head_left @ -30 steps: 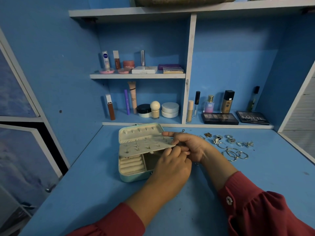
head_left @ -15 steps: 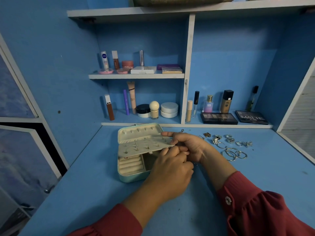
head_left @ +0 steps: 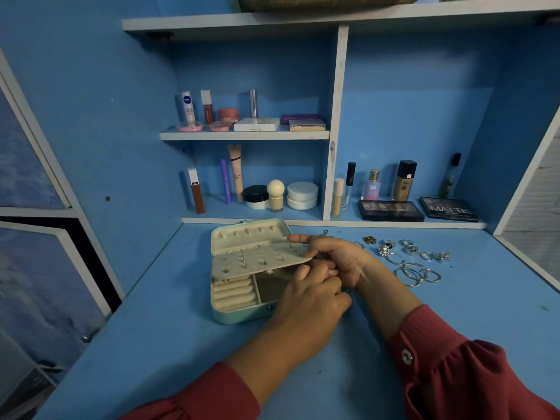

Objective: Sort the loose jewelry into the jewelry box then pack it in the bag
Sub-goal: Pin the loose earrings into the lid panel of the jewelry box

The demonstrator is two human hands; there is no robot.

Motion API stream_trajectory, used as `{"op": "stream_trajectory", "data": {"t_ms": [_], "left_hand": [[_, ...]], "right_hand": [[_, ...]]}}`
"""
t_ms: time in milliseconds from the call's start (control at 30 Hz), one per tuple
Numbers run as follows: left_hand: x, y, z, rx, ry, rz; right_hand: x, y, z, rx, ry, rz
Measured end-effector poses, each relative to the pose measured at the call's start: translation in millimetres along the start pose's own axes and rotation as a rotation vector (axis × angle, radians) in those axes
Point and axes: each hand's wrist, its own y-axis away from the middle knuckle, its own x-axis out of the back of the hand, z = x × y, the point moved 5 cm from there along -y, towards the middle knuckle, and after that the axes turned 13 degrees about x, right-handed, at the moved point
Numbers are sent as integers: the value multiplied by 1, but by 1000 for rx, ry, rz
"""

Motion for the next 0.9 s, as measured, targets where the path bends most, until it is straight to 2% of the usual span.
{"op": "stream_trajectory", "data": {"t_ms": [433,700,900], "left_hand": [[4,0,-2,9,39,89],[17,-3,-21,95,302,171],[8,-1,-19,24,173,88]], "right_hand": [[1,-1,0,15,5,4],[6,-4,5,-9,21,-8],[-1,2,0,8,9,-21]]}}
